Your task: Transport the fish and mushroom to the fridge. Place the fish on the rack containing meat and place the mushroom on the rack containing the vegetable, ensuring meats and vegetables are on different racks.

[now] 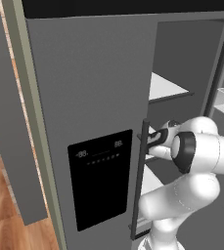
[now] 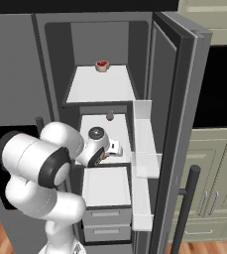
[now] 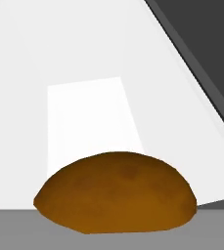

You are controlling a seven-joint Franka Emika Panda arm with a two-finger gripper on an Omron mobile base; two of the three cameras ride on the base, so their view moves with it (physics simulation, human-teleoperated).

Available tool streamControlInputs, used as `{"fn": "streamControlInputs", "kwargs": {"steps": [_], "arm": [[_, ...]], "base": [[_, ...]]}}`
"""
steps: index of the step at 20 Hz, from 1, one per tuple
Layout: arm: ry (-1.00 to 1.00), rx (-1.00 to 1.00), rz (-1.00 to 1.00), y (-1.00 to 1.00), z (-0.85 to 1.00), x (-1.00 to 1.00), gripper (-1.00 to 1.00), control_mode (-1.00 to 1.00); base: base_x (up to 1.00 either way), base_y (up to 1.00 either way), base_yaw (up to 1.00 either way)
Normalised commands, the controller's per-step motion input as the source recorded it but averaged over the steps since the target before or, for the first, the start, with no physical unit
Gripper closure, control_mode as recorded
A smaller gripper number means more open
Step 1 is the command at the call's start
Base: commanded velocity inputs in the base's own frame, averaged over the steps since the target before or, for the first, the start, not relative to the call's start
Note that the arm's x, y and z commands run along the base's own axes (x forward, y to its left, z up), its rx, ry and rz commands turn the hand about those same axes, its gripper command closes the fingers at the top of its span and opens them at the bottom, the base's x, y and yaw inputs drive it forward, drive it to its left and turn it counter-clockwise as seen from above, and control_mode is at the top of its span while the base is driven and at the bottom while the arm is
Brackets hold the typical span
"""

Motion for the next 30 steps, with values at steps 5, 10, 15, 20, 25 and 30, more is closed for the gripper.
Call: {"fn": "streamControlInputs", "kwargs": {"steps": [5,10,15,20,25,30], "arm": [[0.00,0.00,0.02,-0.01,-0.20,0.01,-1.00,-1.00],[-0.02,0.00,0.00,0.00,0.00,0.11,-1.00,-1.00],[-0.04,0.00,0.00,0.00,0.00,0.00,-1.00,-1.00],[-0.03,0.00,0.00,0.00,0.03,-0.08,-1.00,-1.00],[-0.02,0.00,0.00,0.00,0.36,-0.45,-1.00,-1.00],[0.00,0.02,-0.01,0.00,0.53,-0.62,-1.00,-1.00]], "base": [[0.00,0.00,0.00],[0.00,0.00,0.00],[0.00,0.00,0.00],[0.00,0.00,0.00],[0.00,0.00,0.00],[0.00,0.00,0.00]]}}
